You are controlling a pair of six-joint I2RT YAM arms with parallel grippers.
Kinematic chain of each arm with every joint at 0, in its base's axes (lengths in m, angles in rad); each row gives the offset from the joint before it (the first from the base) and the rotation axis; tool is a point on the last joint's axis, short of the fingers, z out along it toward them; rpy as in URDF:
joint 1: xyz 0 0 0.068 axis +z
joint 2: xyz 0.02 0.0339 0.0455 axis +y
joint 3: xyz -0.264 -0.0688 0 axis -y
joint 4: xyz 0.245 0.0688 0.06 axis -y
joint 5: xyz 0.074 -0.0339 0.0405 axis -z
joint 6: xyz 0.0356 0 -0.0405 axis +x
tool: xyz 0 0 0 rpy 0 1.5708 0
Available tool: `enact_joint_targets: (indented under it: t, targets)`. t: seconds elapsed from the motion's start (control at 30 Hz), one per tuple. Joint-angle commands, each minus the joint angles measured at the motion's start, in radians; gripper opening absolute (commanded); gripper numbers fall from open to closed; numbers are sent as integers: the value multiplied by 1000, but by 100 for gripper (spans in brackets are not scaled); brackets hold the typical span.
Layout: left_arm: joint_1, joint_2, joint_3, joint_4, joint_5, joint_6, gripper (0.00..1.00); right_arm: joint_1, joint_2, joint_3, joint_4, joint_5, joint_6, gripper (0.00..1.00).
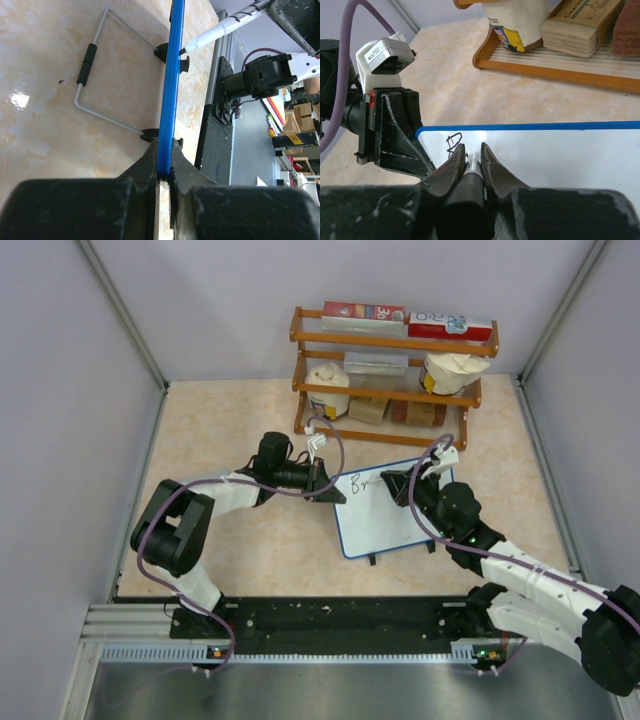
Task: Write a sentence on the whiteboard
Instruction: Write with the whiteboard marker on the whiteboard.
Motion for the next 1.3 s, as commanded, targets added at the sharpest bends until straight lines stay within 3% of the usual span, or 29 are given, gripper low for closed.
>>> enact_joint_targets:
  t: [0.0,0.7,1.27]
  targets:
    - [-11,26,-9,-57,-97,115,0,-9,1,33,6,56,-8,0]
    - [-9,21,-9,-60,-99,116,0,-10,-33,11,-24,0,-8,0]
    - [-11,23,-9,-60,-99,118,0,-9,-66,76,-34,38,-5,0]
